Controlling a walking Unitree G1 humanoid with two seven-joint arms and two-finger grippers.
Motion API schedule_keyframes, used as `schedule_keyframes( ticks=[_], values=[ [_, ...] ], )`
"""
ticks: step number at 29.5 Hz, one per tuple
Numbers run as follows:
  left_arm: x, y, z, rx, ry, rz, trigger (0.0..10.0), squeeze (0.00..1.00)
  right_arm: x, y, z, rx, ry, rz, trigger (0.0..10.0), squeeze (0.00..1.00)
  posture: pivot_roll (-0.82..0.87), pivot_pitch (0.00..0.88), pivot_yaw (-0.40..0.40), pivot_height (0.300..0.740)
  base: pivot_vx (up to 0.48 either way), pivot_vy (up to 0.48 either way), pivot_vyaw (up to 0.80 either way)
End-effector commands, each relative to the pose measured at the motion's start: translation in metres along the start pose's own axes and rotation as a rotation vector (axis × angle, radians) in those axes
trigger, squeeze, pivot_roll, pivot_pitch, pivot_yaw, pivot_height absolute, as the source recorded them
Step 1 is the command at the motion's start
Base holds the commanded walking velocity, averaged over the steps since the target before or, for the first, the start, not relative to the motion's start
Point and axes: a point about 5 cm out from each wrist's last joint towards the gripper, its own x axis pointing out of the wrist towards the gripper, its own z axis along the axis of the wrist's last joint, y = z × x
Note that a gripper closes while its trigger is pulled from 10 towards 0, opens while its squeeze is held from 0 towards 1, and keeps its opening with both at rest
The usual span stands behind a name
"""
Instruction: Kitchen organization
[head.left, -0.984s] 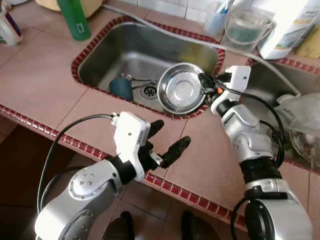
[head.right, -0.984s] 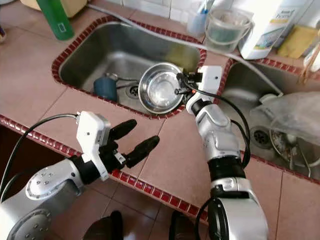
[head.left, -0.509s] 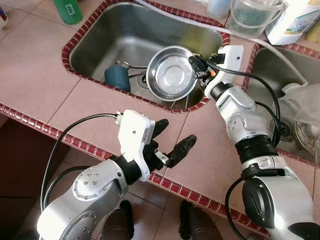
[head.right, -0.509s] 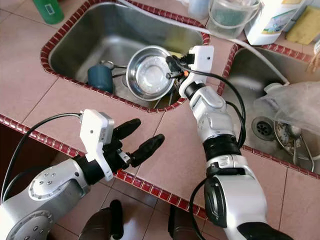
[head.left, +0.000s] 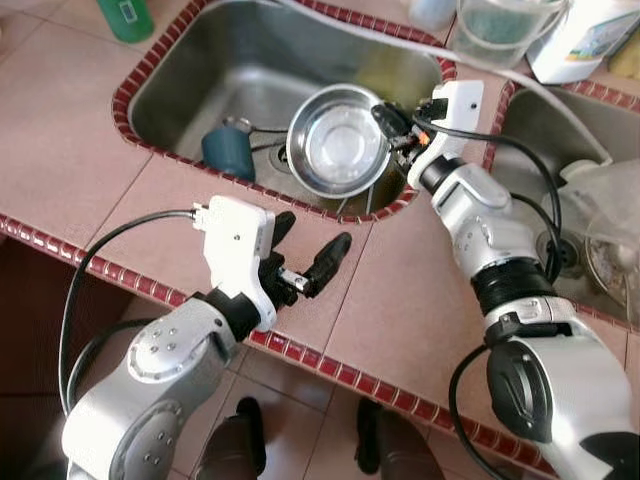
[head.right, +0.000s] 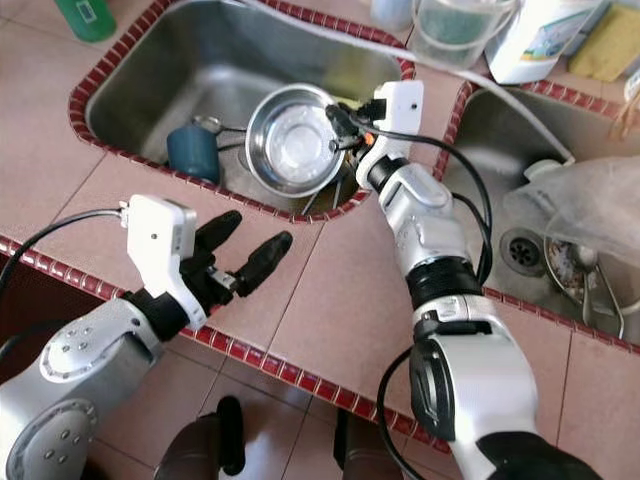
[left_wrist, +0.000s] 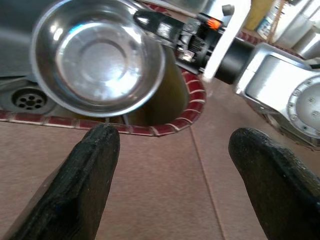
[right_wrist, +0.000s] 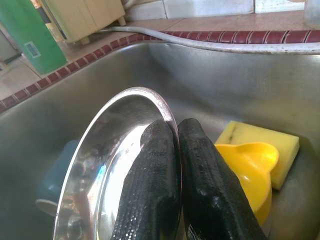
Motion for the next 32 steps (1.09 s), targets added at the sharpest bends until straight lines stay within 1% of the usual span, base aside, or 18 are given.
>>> schedule_keyframes(
  ticks=[1,12,16,20,21,22,24,25,26,28,30,31,32],
  values=[
    [0.0,-0.004,-0.003,-0.008,0.008,-0.021,10.0,0.0,-0.005,-0.003,-0.015,0.034,0.059,-0.006,10.0,1.0,0.05,0.416,-0.016,0.74,0.0,0.0,0.0],
    [0.001,-0.009,-0.003,-0.022,0.002,-0.051,10.0,0.0,-0.001,0.001,-0.014,0.036,0.056,0.021,10.0,1.0,0.05,0.388,-0.028,0.74,0.0,0.0,0.0],
    [0.003,-0.009,-0.003,-0.017,-0.001,-0.049,10.0,0.0,0.001,0.003,-0.012,0.035,0.046,0.033,10.0,1.0,0.05,0.376,-0.032,0.74,0.0,0.0,0.0],
    [0.006,-0.004,-0.003,-0.004,-0.017,-0.028,10.0,0.0,0.003,0.004,-0.004,0.016,0.001,0.047,10.0,1.0,0.05,0.354,-0.037,0.74,0.0,0.0,0.0],
    [0.007,-0.002,-0.003,0.0,-0.022,-0.019,10.0,0.0,0.003,0.004,-0.001,0.005,-0.021,0.051,10.0,1.0,0.05,0.334,-0.04,0.74,0.0,0.0,0.0],
    [0.009,0.004,-0.001,-0.007,-0.038,0.006,10.0,0.0,0.003,0.004,0.007,-0.012,-0.063,0.058,10.0,1.0,0.05,0.324,-0.041,0.74,0.0,0.0,0.0],
    [0.01,0.012,0.0,-0.013,-0.053,0.035,10.0,0.0,0.003,0.003,0.014,-0.029,-0.098,0.06,10.0,1.0,0.05,0.304,-0.044,0.74,0.0,0.0,0.0],
    [0.012,0.02,-0.001,0.001,-0.063,0.063,10.0,0.0,0.003,0.004,0.019,-0.04,-0.131,0.064,10.0,1.0,0.05,0.281,-0.047,0.74,0.0,0.0,0.0],
    [0.012,0.023,-0.002,0.008,-0.065,0.073,10.0,0.0,0.003,0.005,0.02,-0.041,-0.142,0.068,10.0,1.0,0.05,0.281,-0.047,0.74,0.0,0.0,0.0],
    [0.013,0.035,-0.003,0.012,-0.086,0.142,10.0,0.0,0.0,0.009,0.021,-0.059,-0.175,0.075,10.0,1.0,0.06,0.246,-0.054,0.74,0.0,0.0,0.0],
    [0.014,0.042,-0.002,0.01,-0.102,0.175,10.0,0.0,-0.002,0.011,0.018,-0.058,-0.184,0.075,10.0,1.0,0.07,0.227,-0.057,0.74,0.0,0.0,0.0],
    [0.014,0.047,-0.001,0.029,-0.124,0.211,10.0,0.0,-0.004,0.014,0.015,-0.059,-0.192,0.079,10.0,1.0,0.07,0.218,-0.058,0.74,0.0,0.0,0.0],
    [0.014,0.05,-0.001,0.035,-0.134,0.223,10.0,0.0,-0.005,0.014,0.013,-0.061,-0.193,0.077,10.0,1.0,0.08,0.201,-0.06,0.74,0.0,0.0,0.0]
  ],
)
